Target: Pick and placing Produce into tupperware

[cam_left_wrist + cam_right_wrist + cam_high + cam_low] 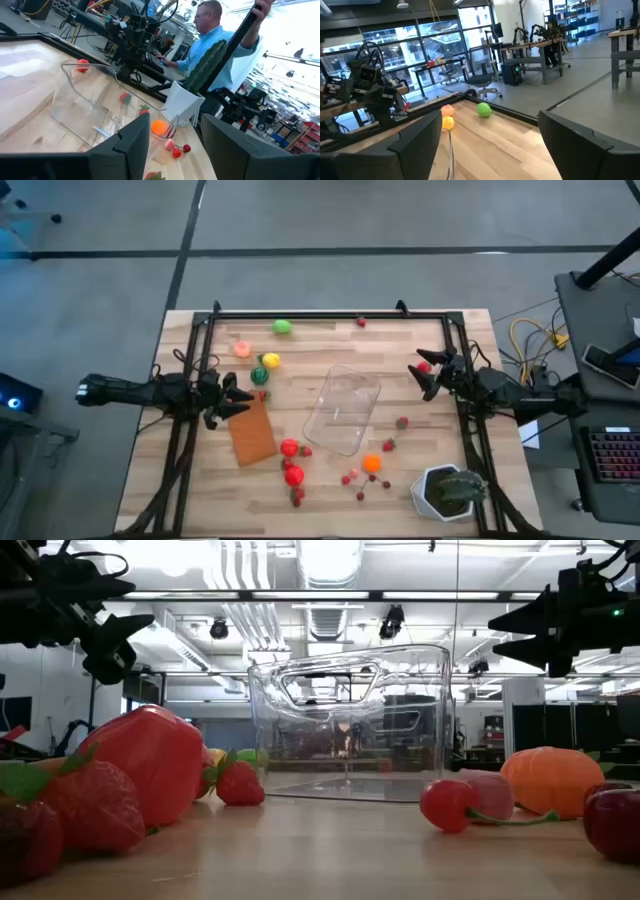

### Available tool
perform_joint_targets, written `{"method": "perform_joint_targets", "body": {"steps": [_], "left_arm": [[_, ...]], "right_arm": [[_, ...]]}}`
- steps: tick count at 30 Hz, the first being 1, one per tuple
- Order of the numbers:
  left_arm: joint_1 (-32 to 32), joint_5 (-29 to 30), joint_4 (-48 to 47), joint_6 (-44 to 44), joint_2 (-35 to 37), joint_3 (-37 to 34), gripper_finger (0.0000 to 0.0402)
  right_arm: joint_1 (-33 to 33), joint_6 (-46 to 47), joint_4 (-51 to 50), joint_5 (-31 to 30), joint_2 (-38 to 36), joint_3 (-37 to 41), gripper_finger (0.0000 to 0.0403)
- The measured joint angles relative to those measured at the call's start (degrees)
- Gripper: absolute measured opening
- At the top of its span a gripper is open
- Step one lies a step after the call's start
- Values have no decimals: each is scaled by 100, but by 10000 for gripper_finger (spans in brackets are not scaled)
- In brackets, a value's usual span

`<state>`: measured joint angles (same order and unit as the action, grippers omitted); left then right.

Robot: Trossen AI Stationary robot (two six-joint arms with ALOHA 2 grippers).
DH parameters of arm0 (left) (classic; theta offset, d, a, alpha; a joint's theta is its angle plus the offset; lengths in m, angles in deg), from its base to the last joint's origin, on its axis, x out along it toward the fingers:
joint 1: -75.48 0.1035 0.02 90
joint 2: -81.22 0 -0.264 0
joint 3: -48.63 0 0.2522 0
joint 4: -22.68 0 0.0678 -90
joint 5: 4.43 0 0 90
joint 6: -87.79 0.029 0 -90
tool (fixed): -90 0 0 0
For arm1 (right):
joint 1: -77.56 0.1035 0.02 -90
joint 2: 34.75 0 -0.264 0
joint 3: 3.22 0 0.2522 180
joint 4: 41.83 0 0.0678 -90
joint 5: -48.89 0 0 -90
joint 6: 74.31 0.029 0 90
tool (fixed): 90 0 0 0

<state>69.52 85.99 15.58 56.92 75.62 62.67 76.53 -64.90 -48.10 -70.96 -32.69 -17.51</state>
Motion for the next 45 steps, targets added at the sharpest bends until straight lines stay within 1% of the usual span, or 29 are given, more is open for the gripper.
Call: {"method": "perform_joint_targets", "body": {"steps": [38,40,42,44,45], "left_arm": [[-1,0,1,2,1,0,164],[0,0,1,1,0,0,164],[-2,-2,2,0,0,0,164],[-2,0,2,1,0,2,164],[-1,0,6,0,1,0,164]], "right_arm": [[2,0,2,0,1,-1,322],[-25,-207,228,-98,9,0,322],[-96,-498,780,-331,75,-5,322],[-114,-594,1299,-270,117,-4,322],[-112,-616,1643,-92,148,-4,322]]}}
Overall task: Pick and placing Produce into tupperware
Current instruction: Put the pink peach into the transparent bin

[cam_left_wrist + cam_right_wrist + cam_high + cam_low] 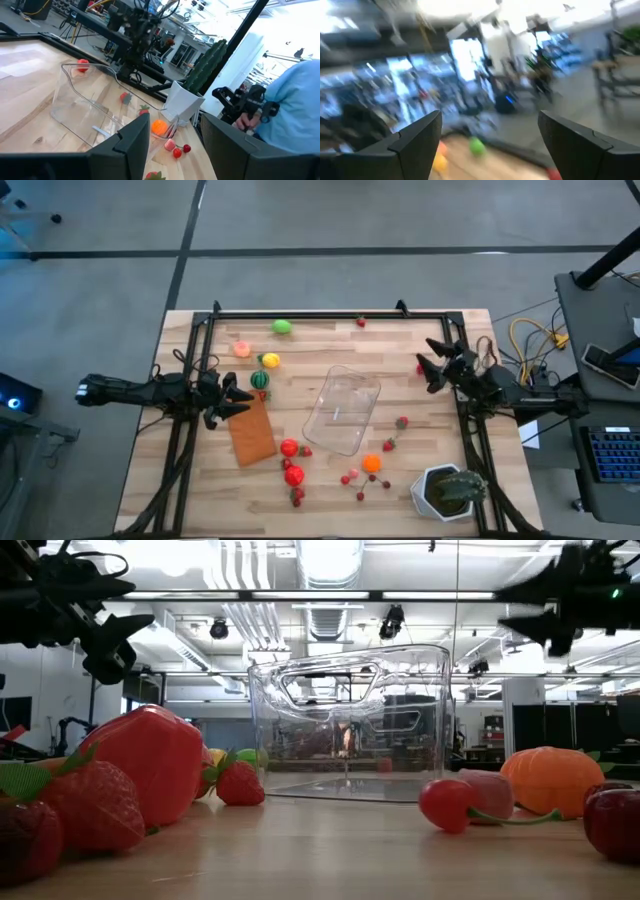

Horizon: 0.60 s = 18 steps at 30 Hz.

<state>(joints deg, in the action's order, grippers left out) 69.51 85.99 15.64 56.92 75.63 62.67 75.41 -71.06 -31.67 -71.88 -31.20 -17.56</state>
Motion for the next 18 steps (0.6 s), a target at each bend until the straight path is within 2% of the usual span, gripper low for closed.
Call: {"method": "perform_joint_targets", "body": {"steps": [2,5,8,10,12,16,18], "left_arm": [[0,0,0,0,-2,1,164],[-1,0,14,2,-1,0,164],[-1,0,16,2,-2,0,164],[1,0,15,2,-2,0,164],[1,0,14,4,-2,0,164],[1,0,9,710,-2,0,164],[-1,135,284,993,-14,0,164]], "right_arm": [[0,-122,509,456,106,-8,322],[-1,-212,670,1404,270,0,322],[0,139,854,2387,488,0,322],[0,556,1210,2552,686,2,322],[0,954,1827,2136,847,2,322],[-5,2070,3283,365,1426,-1,322],[-19,2242,3691,-66,1770,-46,322]]}}
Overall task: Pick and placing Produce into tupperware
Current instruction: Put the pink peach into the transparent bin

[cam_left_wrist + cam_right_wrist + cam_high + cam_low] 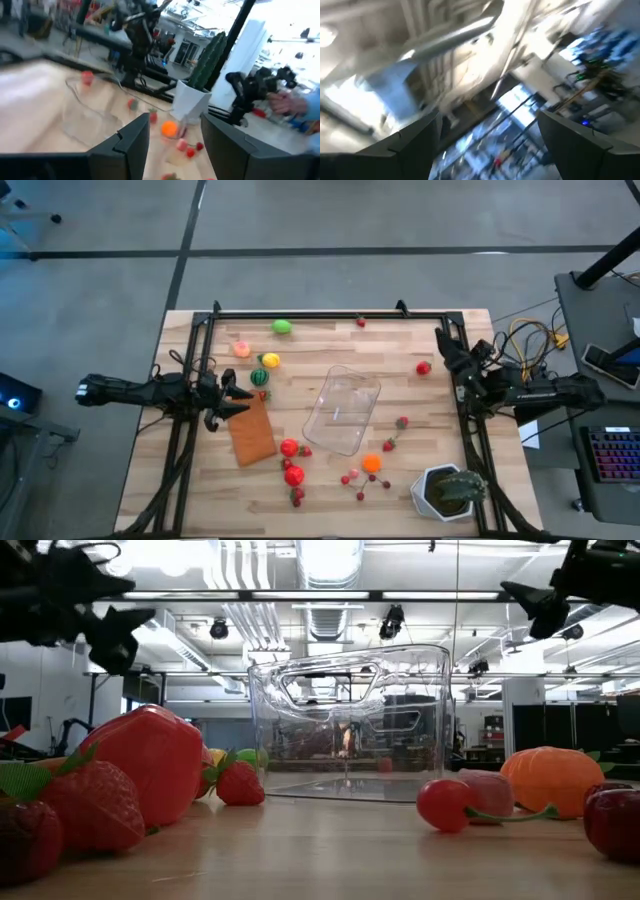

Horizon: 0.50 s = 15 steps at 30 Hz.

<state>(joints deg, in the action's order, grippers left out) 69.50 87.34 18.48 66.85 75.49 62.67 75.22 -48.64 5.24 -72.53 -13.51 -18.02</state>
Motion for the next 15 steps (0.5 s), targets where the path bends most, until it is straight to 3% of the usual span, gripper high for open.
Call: {"method": "perform_joint_targets", "body": {"steps": [2,5,7,9,10,12,13,15], "left_arm": [[0,430,826,48,-40,0,164],[0,1546,2546,362,-84,-2,164],[2,2423,3681,904,-154,-2,164],[2,3290,4381,1551,-189,-3,164],[2,3647,4473,1847,-209,26,164],[2,4371,3747,2154,-233,205,164],[2,4662,3189,2125,-249,367,164],[2,4958,1832,1791,-376,846,164]], "right_arm": [[-5,-43,-118,154,399,-334,322],[-5,-582,-957,612,1165,-1138,322],[-27,-1059,-1562,522,1755,-1797,322],[-150,-1254,-2149,-35,2248,-2483,322],[-289,-1114,-2590,-439,2439,-2810,322],[-727,-342,-4064,-921,2713,-3485,322],[-1020,147,-5085,-841,2822,-3812,322],[-1693,1063,-7135,-67,3102,-4542,322]]}}
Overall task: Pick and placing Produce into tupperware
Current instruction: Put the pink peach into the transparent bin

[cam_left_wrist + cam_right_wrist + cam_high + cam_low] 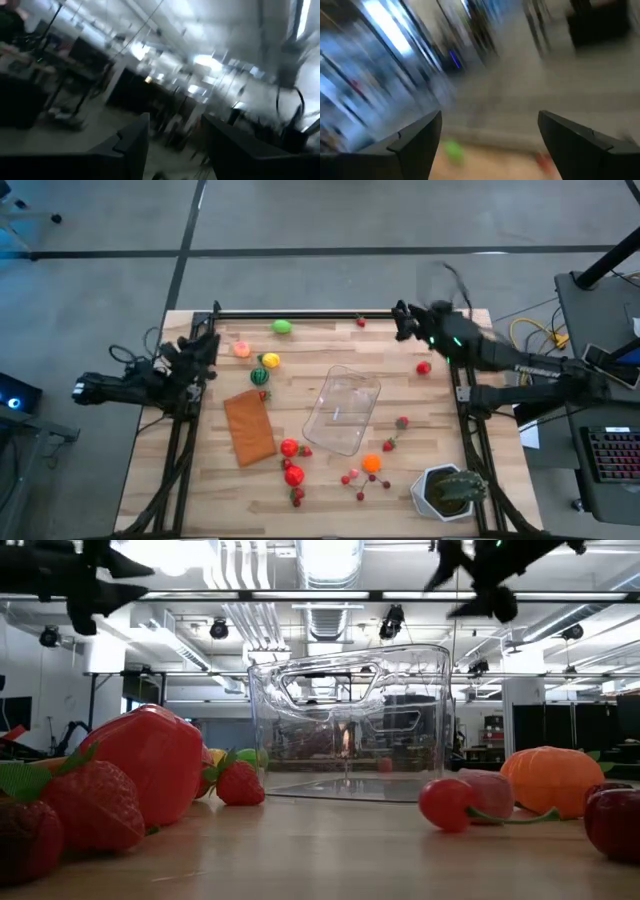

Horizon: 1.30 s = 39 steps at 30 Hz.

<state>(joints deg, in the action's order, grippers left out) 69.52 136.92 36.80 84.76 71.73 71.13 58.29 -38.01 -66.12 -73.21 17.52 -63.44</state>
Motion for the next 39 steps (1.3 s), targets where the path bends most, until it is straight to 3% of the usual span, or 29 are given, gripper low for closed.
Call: {"method": "perform_joint_targets", "body": {"steps": [2,4,8,11,14,18,21,26,28,32,36,39], "left_arm": [[0,61,-1636,-539,-217,587,164],[6,57,-3346,-1311,-572,1307,164],[165,21,-6477,-3333,-1527,2785,164],[394,-412,-8459,-5066,-2260,3694,164],[617,-1090,-9382,-6546,-2800,4241,164],[684,-1244,-9071,-8156,-3006,4637,164],[688,-1247,-8525,-7412,-3043,4715,164],[779,-1325,-6783,-4411,-3441,4601,164],[988,-1342,-6557,-3464,-3702,4722,164],[2126,-1622,-7402,-2564,-4269,5249,164],[3798,-2808,-8856,-1474,-5038,5627,164],[4665,-2818,-9429,-1323,-5531,5797,164]], "right_arm": [[-622,477,-1515,866,353,-598,322],[-1076,553,-2406,1379,743,-1062,322],[-1616,247,-3136,1445,1355,-1761,322],[-1757,-155,-3122,1443,1738,-2140,322],[-1800,-502,-3110,1447,2064,-2495,322],[-1819,-770,-3168,1435,2415,-2834,322],[-1818,-759,-3424,1451,2600,-3014,322],[-1813,-698,-3846,1476,2759,-3092,322],[-1815,-650,-3915,1551,2764,-3084,322],[-1815,-632,-3971,1633,2704,-3047,322],[-1815,-632,-3982,1637,2614,-3047,322],[-1816,-636,-3989,1628,2597,-3066,322]]}}
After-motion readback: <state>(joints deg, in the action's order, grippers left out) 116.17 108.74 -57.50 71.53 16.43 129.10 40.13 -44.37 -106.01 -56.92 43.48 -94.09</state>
